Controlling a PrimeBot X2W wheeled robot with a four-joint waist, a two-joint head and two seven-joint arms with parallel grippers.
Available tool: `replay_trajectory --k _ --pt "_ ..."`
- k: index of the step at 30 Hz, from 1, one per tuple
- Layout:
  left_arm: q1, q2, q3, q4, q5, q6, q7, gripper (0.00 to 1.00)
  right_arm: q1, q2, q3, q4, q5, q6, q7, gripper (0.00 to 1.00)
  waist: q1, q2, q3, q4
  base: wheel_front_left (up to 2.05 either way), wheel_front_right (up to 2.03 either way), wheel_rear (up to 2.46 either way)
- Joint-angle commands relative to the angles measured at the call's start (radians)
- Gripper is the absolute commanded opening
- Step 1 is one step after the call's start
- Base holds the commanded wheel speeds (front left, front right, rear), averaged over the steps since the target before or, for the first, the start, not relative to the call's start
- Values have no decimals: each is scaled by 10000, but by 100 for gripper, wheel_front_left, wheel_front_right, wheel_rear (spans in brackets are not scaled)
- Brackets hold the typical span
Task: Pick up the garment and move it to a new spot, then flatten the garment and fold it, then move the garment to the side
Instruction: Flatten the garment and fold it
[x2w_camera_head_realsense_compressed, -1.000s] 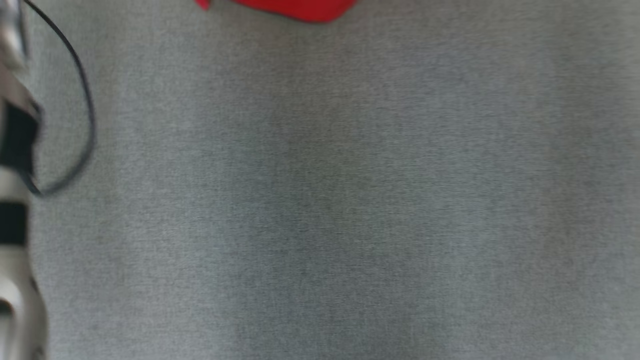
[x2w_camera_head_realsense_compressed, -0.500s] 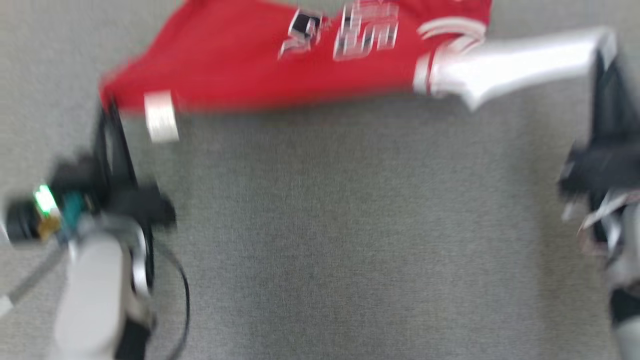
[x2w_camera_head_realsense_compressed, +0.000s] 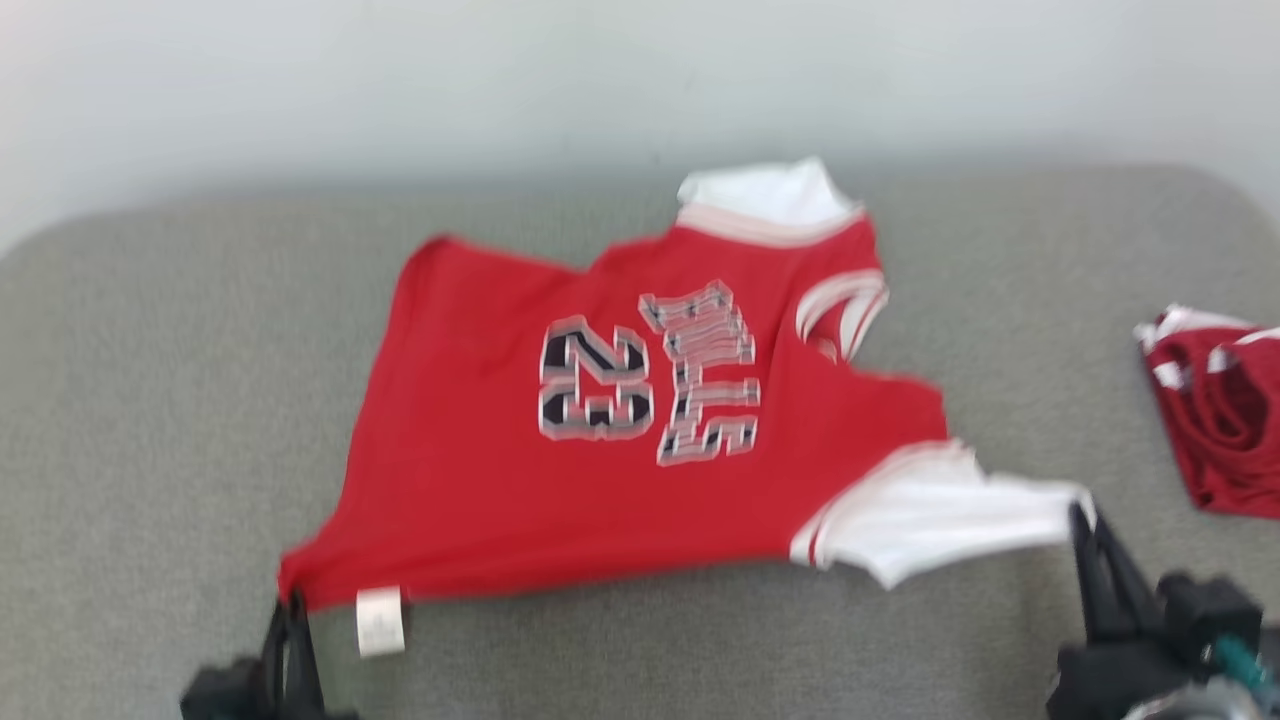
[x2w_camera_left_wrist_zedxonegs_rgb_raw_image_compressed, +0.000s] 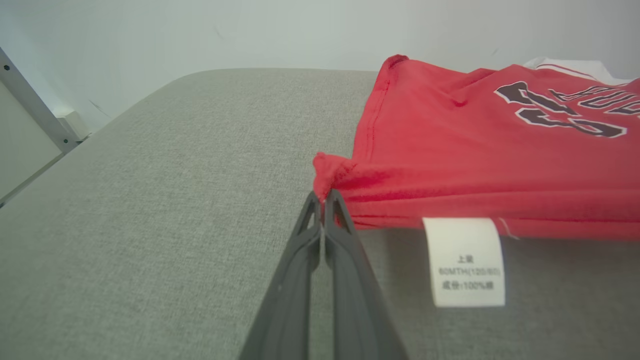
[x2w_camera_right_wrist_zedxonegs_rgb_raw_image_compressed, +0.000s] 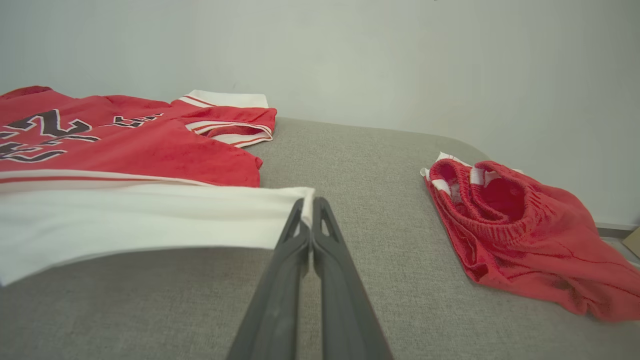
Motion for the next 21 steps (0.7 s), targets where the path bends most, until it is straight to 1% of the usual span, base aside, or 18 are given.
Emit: replay_trajectory --k 1,6,10,11,17,21 --pt "390 56 115 -48 61 33 -28 0 312 3 -83 61 -81 -48 -7 0 5 2 -1045 -315 0 0 0" --pt "1440 -15 89 -182 132 -6 -28 0 1057 211 -71 301 -270 -48 -7 0 5 2 -1479 -335 0 0 0" --pt "2101 -43 60 -178 100 33 -29 0 1534 291 134 509 -408 -47 -7 0 5 2 -1790 -308 0 0 0" --pt "2254 -48 -11 -78 141 -44 -29 0 1648 304 198 583 -441 -47 -7 0 5 2 -1873 -286 0 0 0" --pt "2887 -44 121 149 160 -112 -29 0 2407 332 419 897 -510 -47 -7 0 5 2 -2297 -169 0 0 0" --pt "3332 -43 166 159 221 -89 -29 0 2671 332 341 1012 -495 -47 -7 0 5 2 -2478 -121 0 0 0"
